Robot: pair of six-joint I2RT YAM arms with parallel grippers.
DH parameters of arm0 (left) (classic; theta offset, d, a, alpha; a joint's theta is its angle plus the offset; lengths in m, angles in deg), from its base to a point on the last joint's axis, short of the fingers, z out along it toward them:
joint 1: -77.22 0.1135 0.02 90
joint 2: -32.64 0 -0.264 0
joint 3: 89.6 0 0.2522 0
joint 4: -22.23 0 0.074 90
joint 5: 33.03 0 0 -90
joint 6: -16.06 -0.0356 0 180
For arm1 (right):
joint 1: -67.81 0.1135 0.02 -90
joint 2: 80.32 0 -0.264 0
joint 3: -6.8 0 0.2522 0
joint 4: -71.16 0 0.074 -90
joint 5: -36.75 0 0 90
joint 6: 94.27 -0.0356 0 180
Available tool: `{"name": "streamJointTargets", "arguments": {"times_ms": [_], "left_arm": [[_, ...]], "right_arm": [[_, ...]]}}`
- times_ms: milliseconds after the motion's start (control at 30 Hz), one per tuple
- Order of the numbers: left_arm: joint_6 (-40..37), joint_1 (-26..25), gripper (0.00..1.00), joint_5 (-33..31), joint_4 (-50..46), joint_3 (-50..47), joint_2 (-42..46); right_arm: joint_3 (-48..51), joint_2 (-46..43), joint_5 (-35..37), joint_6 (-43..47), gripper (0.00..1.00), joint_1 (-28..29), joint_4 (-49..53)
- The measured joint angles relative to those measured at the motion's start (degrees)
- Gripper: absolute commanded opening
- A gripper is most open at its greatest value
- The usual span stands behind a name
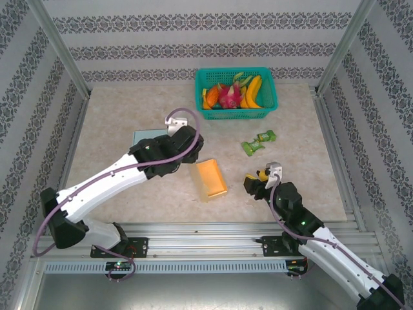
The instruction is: Fold the paper box
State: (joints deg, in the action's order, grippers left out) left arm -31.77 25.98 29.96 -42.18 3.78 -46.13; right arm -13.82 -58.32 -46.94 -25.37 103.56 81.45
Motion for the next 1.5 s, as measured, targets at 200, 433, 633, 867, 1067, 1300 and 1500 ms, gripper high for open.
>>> {"name": "streamJointTargets", "arguments": {"times_ms": [200, 433, 633, 867, 1067, 1300, 1500], "left_arm": [[7.72, 0.0, 0.75, 8.04, 5.73, -9.14, 1.95], [10.01, -0.07, 0.71, 12.63, 11.32, -10.95, -0.33], [10.21, -0.17, 0.64, 13.29, 11.56, -9.2, -3.45], [9.11, -0.44, 0.46, 13.51, 10.36, -7.37, -6.32], [6.91, -0.44, 0.28, 13.35, 8.11, -4.85, -8.76], [0.74, -0.37, 0.0, 9.46, 4.79, 0.02, -11.54], [-13.35, -0.37, 0.0, 9.25, 4.59, 4.55, -12.83]], "right_arm": [[-1.84, 4.68, -0.02, 0.04, 0.56, 2.95, -1.77], [-3.08, 9.38, -0.44, 0.13, 0.56, 5.25, -3.65], [-3.17, 10.82, -0.46, 0.35, 0.56, 6.14, -3.74], [-3.17, 10.8, -0.9, 0.44, 0.56, 6.14, -3.89], [-3.17, 10.51, -1.51, 0.46, 0.57, 6.16, -3.89], [-3.32, 9.44, -1.51, 0.87, 0.58, 6.14, -3.56], [-3.74, 7.28, -0.39, 2.4, 0.64, 6.14, -3.39]]}}
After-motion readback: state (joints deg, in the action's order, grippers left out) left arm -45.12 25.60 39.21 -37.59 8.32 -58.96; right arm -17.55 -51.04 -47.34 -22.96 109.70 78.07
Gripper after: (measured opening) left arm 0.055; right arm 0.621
